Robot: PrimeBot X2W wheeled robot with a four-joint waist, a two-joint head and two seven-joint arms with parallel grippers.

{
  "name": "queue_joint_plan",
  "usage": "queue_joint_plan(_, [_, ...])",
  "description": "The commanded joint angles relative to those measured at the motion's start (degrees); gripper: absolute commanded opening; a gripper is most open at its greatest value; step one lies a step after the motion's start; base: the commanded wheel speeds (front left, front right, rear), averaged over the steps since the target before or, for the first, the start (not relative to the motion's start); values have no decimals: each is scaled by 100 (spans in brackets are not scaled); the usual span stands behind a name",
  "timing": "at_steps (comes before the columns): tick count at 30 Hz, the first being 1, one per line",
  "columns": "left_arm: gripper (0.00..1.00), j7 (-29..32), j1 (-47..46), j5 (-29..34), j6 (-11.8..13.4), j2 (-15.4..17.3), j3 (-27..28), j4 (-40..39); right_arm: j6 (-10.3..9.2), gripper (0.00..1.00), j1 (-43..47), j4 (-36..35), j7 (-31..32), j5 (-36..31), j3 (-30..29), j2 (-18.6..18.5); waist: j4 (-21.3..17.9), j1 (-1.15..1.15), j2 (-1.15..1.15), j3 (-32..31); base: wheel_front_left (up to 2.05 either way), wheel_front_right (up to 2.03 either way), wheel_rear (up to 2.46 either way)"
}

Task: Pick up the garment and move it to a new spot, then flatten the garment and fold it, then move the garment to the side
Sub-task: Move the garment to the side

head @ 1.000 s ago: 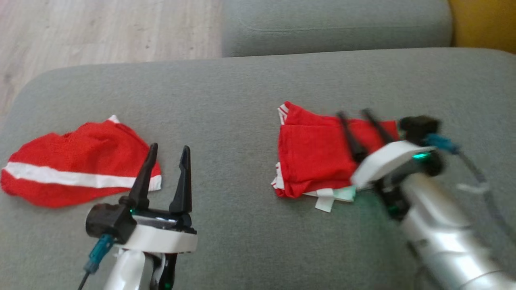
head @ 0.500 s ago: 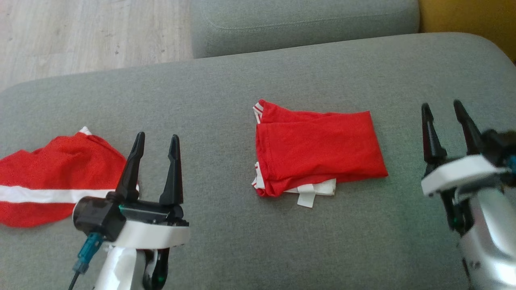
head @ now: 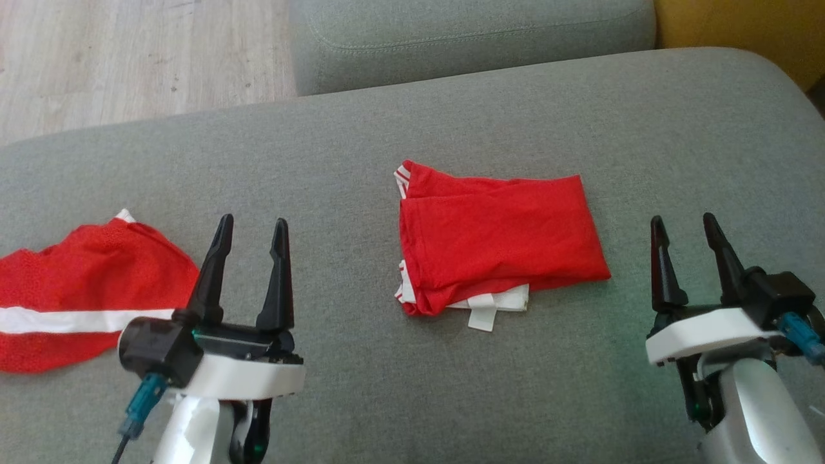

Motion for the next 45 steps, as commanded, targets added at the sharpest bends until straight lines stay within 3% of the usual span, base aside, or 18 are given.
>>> queue_joint_plan(1, [100,-29,-75,50,9,6,174,-154,39,100,-106,-230,-63,-62,89,37,9,0,0,1,0,0,0])
queue_joint_plan(9, [100,-29,-131,41,9,5,26,-188,39,100,-296,-10,-63,-180,-128,41,182,0,0,248,0,0,0])
queue_joint_plan(20, [100,-29,-371,0,9,5,-170,-137,39,100,-1107,1209,482,-97,-447,210,593,0,0,760,0,0,0])
queue_joint_plan(34, [100,-29,-604,-3,9,5,-186,-98,39,100,-1568,2581,783,494,39,274,696,0,0,1064,0,0,0])
queue_joint_plan(35, [100,-29,-616,0,9,5,-186,-91,39,87,-1597,2644,787,541,90,274,693,0,0,1067,0,0,0])
queue_joint_plan(36, [100,-29,-625,4,9,5,-181,-84,39,0,-1627,2690,770,561,136,275,687,0,0,1066,0,0,0])
queue_joint_plan(41, [100,-29,-620,8,9,5,-139,-62,39,0,-1792,2790,631,474,129,250,635,0,0,1025,0,0,0])
queue_joint_plan(45, [100,-29,-597,9,9,5,-146,-53,39,0,-1991,2769,518,268,126,-25,570,0,0,974,0,0,0])
